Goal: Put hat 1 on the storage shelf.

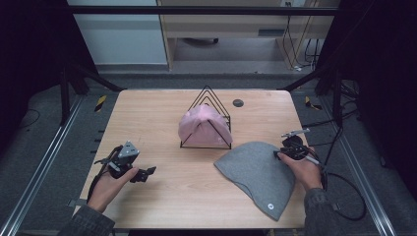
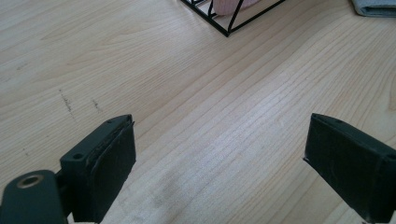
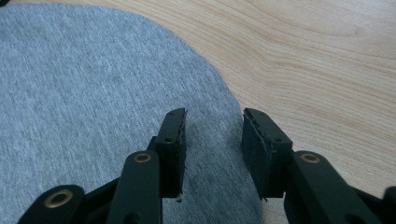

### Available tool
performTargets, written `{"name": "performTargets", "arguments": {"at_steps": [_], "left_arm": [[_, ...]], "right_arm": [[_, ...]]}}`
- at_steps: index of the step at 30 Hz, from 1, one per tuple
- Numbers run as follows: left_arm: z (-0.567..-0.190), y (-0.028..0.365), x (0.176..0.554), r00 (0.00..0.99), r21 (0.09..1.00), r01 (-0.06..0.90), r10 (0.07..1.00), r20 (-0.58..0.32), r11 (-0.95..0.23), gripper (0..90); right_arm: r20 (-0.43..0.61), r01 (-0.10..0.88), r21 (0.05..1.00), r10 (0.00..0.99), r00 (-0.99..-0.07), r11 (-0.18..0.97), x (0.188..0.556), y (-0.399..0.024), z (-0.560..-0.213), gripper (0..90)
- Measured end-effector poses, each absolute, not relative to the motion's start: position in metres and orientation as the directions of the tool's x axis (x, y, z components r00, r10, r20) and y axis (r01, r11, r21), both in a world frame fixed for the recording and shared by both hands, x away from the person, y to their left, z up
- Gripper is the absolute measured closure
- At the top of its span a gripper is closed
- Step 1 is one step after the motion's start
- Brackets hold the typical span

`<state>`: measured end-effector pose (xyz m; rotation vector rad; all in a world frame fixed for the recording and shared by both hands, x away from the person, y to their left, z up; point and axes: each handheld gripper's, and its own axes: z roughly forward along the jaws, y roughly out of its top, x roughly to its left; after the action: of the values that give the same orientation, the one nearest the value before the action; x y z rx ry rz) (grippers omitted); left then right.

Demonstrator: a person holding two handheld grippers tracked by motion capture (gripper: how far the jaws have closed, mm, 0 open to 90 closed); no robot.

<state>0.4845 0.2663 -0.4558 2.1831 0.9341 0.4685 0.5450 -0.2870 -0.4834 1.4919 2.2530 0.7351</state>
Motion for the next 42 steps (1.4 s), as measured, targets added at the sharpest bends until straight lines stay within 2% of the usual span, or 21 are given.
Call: {"name": "performTargets", "arguments": {"at_steps": [3,5,6,9,17,29,36,42], "left_arm": [[-0.456,0.265,0.484,0.679,0.725,0.48,0.733,0.05,-0.494,8.5],[-0.457,0.264,0.484,0.681,0.722,0.48,0.731,0.052,-0.498,8.5],[-0.457,0.264,0.484,0.683,0.721,0.479,0.728,0.052,-0.501,8.5],[-0.457,0.264,0.484,0.685,0.719,0.481,0.727,0.05,-0.502,8.5],[-0.46,0.263,0.485,0.687,0.717,0.49,0.726,0.032,-0.496,8.6],[-0.463,0.26,0.485,0.699,0.705,0.491,0.715,0.031,-0.511,8.7],[-0.461,0.259,0.484,0.705,0.71,0.483,0.708,0.032,-0.512,8.8],[-0.461,0.256,0.483,0.716,0.707,0.473,0.697,0.04,-0.526,8.8]], "right_arm": [[0.003,0.743,0.589,0.918,-0.397,0.319,0.545,-0.287,-0.484,69.4],[0.005,0.743,0.588,0.917,-0.4,0.321,0.544,-0.287,-0.484,73.8],[0.012,0.743,0.588,0.915,-0.404,0.321,0.544,-0.286,-0.484,79.0],[0.023,0.743,0.589,0.912,-0.409,0.319,0.544,-0.286,-0.484,83.7],[0.016,0.717,0.611,0.901,-0.434,0.335,0.536,-0.282,-0.476,86.4],[-0.12,0.444,0.779,0.8,-0.587,0.442,0.482,-0.246,-0.382,86.7],[-0.197,0.3,0.82,0.733,-0.651,0.487,0.46,-0.218,-0.331,86.7],[-0.233,0.232,0.834,0.701,-0.674,0.5,0.455,-0.204,-0.306,86.8]]}}
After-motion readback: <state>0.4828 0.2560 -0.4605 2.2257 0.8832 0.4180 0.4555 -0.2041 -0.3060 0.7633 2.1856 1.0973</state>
